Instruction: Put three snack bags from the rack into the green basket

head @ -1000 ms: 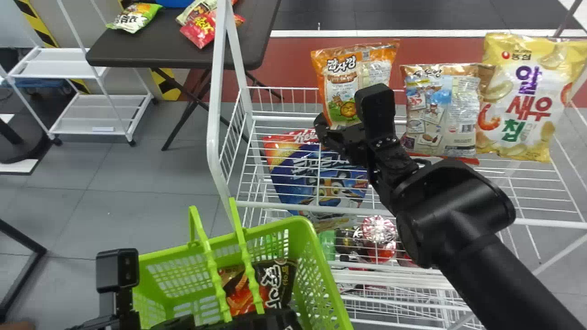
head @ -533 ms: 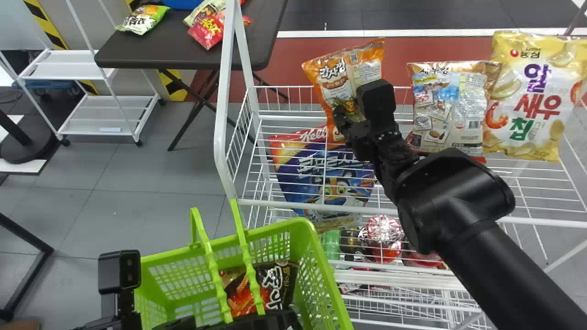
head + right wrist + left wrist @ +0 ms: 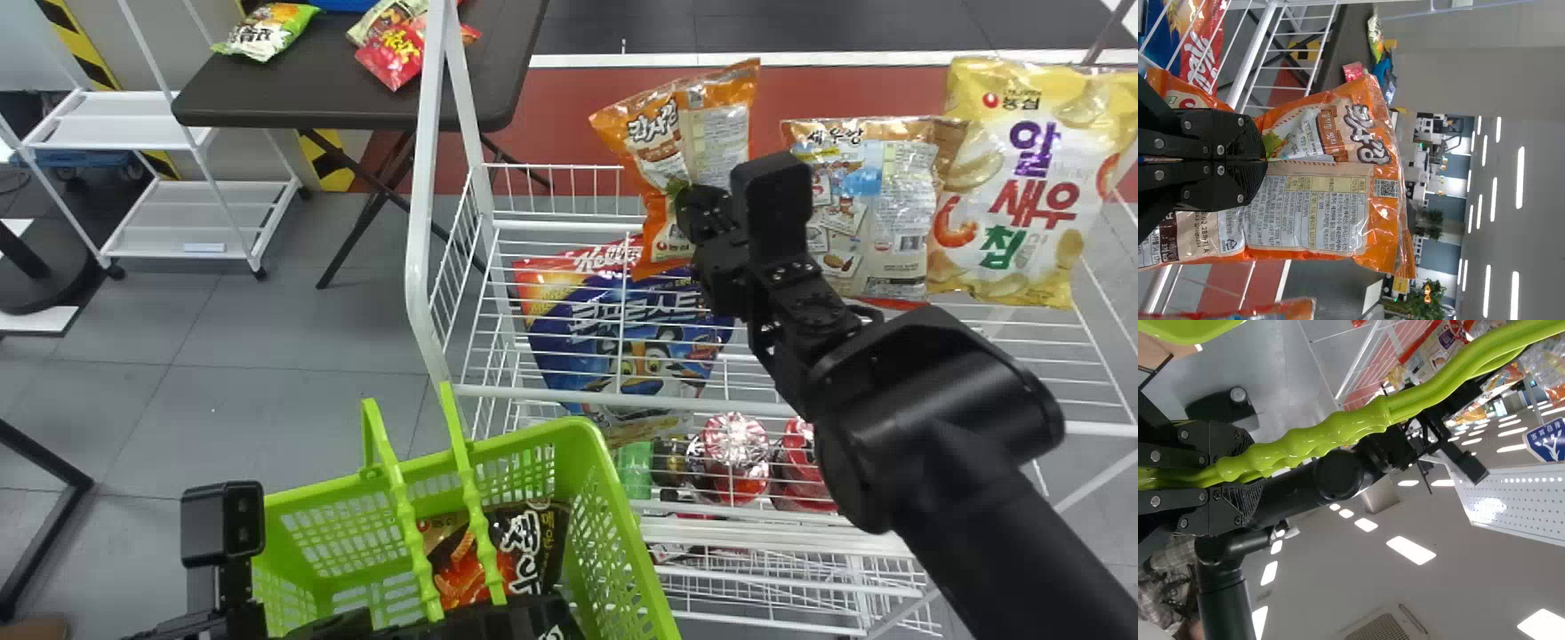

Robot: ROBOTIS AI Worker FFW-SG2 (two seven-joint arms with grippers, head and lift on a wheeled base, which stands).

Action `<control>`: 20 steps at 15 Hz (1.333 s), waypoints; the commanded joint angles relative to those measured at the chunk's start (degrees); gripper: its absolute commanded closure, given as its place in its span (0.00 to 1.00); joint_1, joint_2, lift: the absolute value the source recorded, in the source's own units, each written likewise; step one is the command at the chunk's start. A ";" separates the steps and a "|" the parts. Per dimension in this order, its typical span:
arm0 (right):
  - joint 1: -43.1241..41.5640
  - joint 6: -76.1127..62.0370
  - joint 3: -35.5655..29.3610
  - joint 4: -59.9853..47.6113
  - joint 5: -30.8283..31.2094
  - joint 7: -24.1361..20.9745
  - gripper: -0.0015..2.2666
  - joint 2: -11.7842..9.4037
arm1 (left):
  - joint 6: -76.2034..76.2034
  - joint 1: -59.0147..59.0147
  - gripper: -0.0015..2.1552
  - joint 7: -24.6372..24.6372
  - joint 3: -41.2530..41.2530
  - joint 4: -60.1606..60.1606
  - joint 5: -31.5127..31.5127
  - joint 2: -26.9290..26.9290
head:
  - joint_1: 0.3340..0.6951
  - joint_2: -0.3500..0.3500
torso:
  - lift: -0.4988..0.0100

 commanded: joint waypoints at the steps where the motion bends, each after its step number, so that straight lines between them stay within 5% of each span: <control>1: 3.94 2.06 -1.33 -8.12 -3.07 0.87 0.99 -2.37 | 0.00 -0.09 1.00 0.15 -0.09 0.00 -0.09 -0.15 | 1.00 0.59 | 0.98; 5: 10.79 13.66 -3.17 -22.71 -11.42 4.56 0.99 -6.06 | 0.00 -0.79 1.00 0.51 -0.09 0.35 -0.44 -0.15 | 1.00 0.60 | 0.98; 11: 17.82 35.63 -8.18 -33.87 -24.34 9.04 0.99 -8.08 | 0.00 -2.55 1.00 1.21 0.00 0.79 -0.61 -0.15 | 1.00 0.70 | 0.98; 20: 18.26 49.34 -7.04 -38.00 -33.92 9.57 0.99 -5.45 | 0.00 -2.46 1.00 1.12 -1.93 0.88 -0.70 -0.15 | 1.00 0.84 | 0.98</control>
